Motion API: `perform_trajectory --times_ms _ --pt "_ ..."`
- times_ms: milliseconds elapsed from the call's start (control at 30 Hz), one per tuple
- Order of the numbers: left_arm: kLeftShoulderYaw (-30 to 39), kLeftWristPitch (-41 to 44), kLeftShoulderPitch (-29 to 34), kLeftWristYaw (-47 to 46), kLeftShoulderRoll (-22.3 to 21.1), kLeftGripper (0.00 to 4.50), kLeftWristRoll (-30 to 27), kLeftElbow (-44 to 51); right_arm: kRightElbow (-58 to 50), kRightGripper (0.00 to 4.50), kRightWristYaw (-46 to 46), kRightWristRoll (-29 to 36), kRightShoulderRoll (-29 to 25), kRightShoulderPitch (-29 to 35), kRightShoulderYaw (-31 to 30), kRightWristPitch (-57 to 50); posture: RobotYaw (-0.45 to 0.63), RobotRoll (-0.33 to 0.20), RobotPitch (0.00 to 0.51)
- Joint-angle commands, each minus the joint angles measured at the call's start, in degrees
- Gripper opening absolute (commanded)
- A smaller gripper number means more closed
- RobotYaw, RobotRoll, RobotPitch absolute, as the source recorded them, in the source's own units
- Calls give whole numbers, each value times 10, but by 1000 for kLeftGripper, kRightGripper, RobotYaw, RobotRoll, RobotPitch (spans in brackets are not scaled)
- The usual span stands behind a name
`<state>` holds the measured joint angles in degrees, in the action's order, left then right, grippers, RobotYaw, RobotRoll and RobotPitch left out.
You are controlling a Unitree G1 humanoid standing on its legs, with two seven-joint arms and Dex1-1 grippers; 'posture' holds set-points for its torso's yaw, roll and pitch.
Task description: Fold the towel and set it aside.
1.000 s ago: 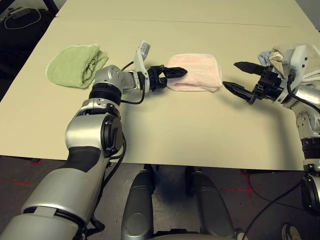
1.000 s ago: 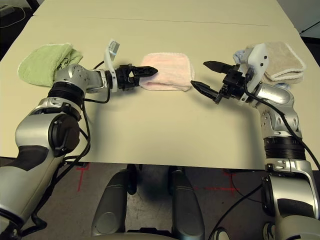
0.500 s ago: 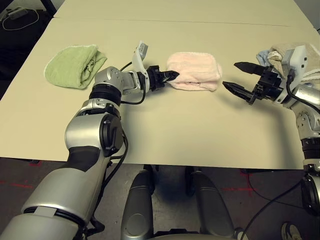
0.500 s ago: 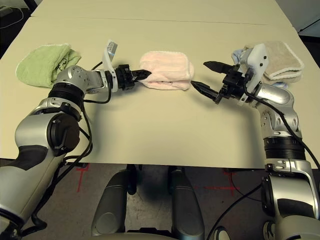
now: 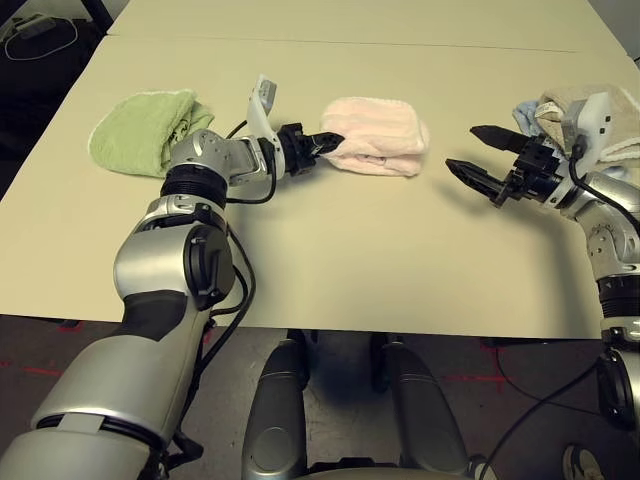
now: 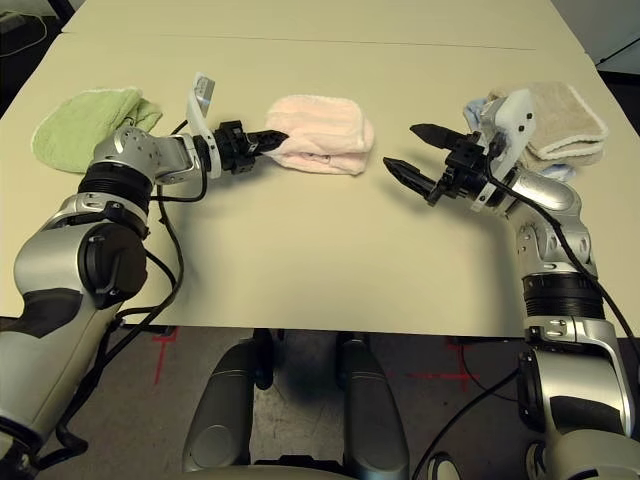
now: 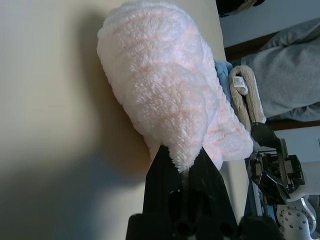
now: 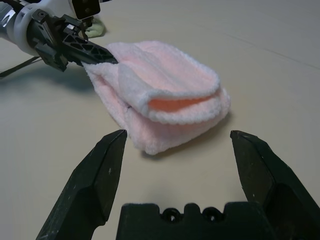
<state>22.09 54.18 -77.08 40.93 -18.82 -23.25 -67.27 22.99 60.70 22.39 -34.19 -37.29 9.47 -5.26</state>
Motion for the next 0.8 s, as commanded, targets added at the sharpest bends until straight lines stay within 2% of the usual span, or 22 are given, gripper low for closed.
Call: perform_trajectory --times_ms 33,300,533,800 --pt "0 6 8 -2 -10 37 -5 10 1 4500 10 2 -4 13 -2 -5 79 0 236" --pt "12 26 7 0 -34 37 -21 40 4 4500 11 -2 1 8 -6 -2 89 0 233" --pt "19 74 17 5 -67 37 -53 122 14 4500 14 -8 7 -1 -11 3 111 0 230" --pt "58 52 33 -48 -88 37 -82 212 25 4500 19 -12 12 -11 -18 7 127 0 230"
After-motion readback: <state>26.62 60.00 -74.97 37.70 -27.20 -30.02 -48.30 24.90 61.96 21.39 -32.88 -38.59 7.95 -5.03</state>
